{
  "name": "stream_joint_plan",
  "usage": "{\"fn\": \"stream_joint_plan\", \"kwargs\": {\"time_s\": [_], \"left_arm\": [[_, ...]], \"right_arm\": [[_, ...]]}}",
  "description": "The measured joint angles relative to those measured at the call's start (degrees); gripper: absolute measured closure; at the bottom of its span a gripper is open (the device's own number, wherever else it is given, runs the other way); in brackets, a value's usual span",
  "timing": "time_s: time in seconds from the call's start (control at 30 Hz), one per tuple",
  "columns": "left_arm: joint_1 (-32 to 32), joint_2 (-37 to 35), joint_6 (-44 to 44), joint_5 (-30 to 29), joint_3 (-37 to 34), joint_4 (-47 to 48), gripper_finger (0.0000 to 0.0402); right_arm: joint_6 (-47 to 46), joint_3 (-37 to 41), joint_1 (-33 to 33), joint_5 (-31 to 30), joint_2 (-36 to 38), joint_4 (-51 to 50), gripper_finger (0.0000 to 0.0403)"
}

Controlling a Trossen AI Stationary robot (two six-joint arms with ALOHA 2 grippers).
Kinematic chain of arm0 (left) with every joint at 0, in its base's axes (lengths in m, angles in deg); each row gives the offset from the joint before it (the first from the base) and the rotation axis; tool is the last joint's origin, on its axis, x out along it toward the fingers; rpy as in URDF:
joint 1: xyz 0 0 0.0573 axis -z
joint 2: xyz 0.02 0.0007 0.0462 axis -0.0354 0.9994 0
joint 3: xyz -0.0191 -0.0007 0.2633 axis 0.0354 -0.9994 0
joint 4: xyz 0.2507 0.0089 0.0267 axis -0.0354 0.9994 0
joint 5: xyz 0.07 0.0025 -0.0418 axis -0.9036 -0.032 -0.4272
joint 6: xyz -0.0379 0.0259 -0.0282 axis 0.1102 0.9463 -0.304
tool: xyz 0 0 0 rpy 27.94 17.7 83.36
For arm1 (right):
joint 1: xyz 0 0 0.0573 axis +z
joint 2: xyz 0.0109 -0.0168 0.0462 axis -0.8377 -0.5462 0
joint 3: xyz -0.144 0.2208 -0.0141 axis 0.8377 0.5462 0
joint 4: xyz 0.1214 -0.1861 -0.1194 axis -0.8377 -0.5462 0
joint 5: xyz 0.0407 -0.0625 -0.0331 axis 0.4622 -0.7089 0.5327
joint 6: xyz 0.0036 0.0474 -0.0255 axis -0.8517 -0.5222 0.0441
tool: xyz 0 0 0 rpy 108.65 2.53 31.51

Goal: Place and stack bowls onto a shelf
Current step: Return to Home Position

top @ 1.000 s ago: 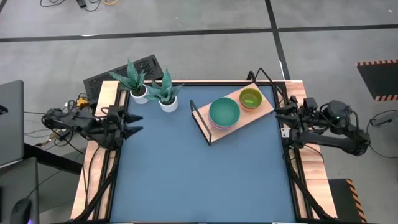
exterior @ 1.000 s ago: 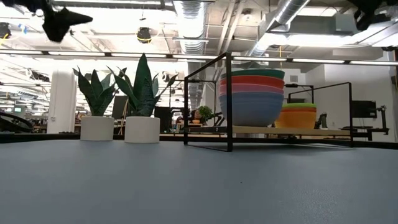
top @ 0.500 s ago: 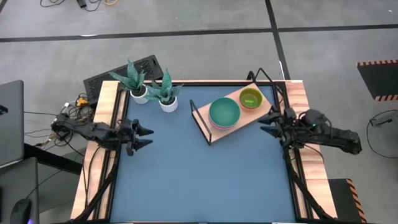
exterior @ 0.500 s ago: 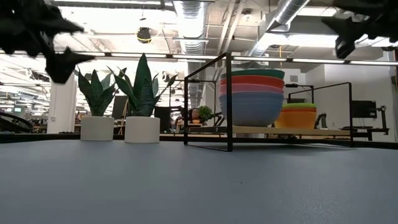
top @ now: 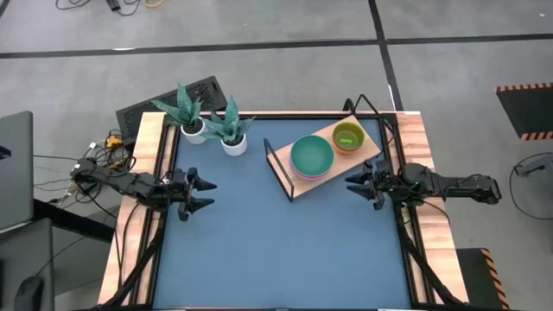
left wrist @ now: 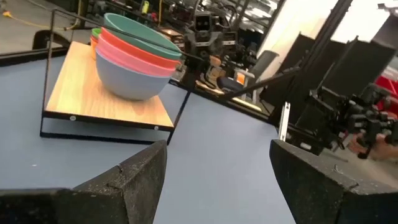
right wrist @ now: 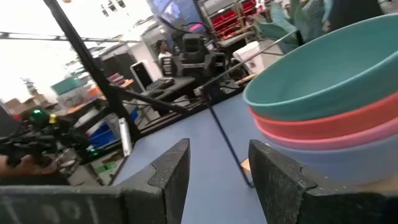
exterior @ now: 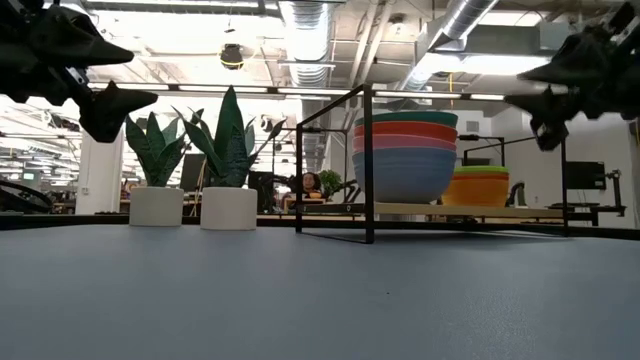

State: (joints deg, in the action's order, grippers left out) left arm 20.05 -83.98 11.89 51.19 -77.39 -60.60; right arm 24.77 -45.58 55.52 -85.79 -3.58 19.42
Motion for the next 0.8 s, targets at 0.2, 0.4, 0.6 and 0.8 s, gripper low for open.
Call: {"fn": "stream_joint_plan", "kwargs": {"time_s": [0.2, 0.4, 0.6, 0.8], "left_arm": [[0.0, 0.2, -0.1, 1.4, 0.0, 0.1, 0.0132], [0.0, 0.2, -2.9, 1.1, 0.0, 0.2, 0.0132], [0.0, 0.2, -3.0, 0.9, 0.0, 0.2, 0.0132], [-0.8, -1.7, -23.7, 9.5, 0.0, -2.0, 0.0132]], "right_arm": [[0.0, -0.1, 0.7, -1.3, -0.4, -2.5, 0.0213], [0.2, -0.1, 0.6, -1.3, -0.4, -2.8, 0.0214], [0.2, -0.1, 0.6, -1.3, -0.4, -3.0, 0.0214], [0.2, -0.1, 0.6, -1.2, -0.4, -3.1, 0.0214]]}}
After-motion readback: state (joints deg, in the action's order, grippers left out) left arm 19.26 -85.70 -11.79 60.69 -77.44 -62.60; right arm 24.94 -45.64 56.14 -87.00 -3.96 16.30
